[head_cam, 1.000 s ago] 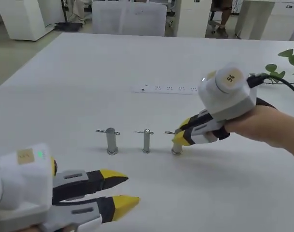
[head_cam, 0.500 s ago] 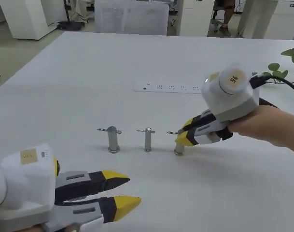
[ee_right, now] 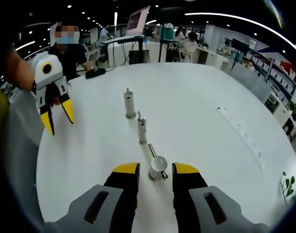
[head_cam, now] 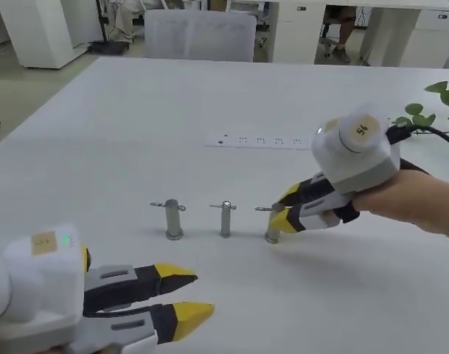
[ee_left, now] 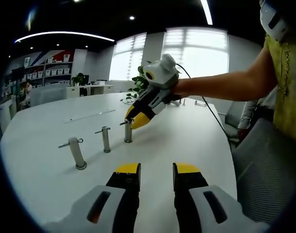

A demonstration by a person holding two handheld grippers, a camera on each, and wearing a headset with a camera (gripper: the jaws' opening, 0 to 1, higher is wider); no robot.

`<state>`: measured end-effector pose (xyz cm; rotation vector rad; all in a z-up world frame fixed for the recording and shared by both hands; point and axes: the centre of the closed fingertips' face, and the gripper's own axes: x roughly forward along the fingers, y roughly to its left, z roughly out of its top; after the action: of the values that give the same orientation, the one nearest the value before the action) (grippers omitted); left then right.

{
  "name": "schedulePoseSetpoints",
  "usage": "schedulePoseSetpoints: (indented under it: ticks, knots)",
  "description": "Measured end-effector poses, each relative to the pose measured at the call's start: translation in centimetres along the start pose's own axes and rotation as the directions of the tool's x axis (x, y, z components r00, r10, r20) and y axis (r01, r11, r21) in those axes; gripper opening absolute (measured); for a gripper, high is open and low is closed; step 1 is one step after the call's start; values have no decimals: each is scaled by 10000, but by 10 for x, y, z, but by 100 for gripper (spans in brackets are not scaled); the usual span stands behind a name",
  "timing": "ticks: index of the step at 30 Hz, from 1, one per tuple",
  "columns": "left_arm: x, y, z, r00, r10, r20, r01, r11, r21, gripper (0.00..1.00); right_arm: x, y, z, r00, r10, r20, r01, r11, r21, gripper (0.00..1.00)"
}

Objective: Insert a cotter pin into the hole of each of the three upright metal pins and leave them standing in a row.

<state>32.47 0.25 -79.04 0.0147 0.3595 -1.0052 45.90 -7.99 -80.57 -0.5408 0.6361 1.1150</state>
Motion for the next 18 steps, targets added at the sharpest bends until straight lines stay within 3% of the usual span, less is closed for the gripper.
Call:
schedulePoseSetpoints:
  ticks: [3,4,6,11,15,17,18]
  knots:
    - [-5,-1,9,9998,81,190,-82,10000,45,26,-17,3,2,9992,-247,310,238,9994,270,31]
    - [-9,1,13,9994,193,290,-195,9998,71,26,-27,3,5,9963,-542,665,519,9980,356,33]
    - [-17,3,21,9983,368,454,-368,9993,12,27,-46,9,1,9934,-800,816,761,9959,500,34]
    - [-44,8,40,9900,1009,991,-960,9940,-528,37,-93,33,-9,9694,-1733,1739,1479,9776,1498,38]
    - [-66,4,45,9860,1383,926,-1314,9884,-767,50,-125,59,-27,9458,-2451,2128,1911,9504,2453,47]
    - [-75,2,48,9832,1587,896,-1529,9859,-683,61,-135,71,-34,9398,-2618,2195,2025,9443,2592,53]
    - [-79,0,49,9827,1628,881,-1573,9853,-660,66,-140,80,-41,9415,-2686,2034,2112,9409,2648,58]
